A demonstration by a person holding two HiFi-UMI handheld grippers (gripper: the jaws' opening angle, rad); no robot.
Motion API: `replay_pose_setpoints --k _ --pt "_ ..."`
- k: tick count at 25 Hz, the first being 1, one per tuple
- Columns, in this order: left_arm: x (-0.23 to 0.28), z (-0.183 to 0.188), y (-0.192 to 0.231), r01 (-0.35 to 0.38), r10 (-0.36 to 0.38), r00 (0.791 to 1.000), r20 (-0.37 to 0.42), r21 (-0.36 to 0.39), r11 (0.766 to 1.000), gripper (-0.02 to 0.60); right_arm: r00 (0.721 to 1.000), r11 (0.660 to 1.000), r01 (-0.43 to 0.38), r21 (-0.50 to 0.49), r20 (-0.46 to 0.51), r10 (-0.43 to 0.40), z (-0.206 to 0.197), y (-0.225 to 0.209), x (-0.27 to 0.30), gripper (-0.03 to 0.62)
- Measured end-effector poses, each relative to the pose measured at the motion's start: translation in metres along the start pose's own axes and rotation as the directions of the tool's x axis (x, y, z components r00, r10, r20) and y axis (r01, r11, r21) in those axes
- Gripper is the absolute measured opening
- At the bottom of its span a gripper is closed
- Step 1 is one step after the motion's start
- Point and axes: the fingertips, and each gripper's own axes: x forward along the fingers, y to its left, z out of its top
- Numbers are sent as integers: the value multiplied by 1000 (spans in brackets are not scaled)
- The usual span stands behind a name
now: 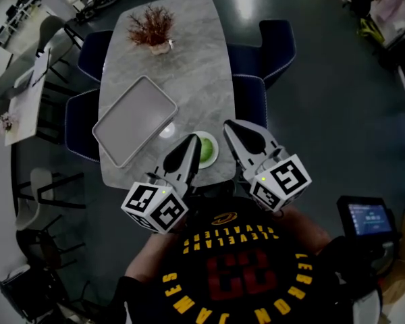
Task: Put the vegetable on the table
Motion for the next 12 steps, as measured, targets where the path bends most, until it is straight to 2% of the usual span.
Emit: replay_pose_setpoints --k 3,9,12 --pt "-3 -2 -11 7 -7 1000 -4 51 999 0 999 999 -23 -40 44 25 10 15 -5 5" --pt "-9 6 -32 -6 4 1000 11 187 982 0 997 995 -73 -71 35 76 6 34 -16 5" --pt "-8 15 -36 -5 -1 1000 26 233 972 0 996 994 -71 -89 52 75 13 33 -13 5"
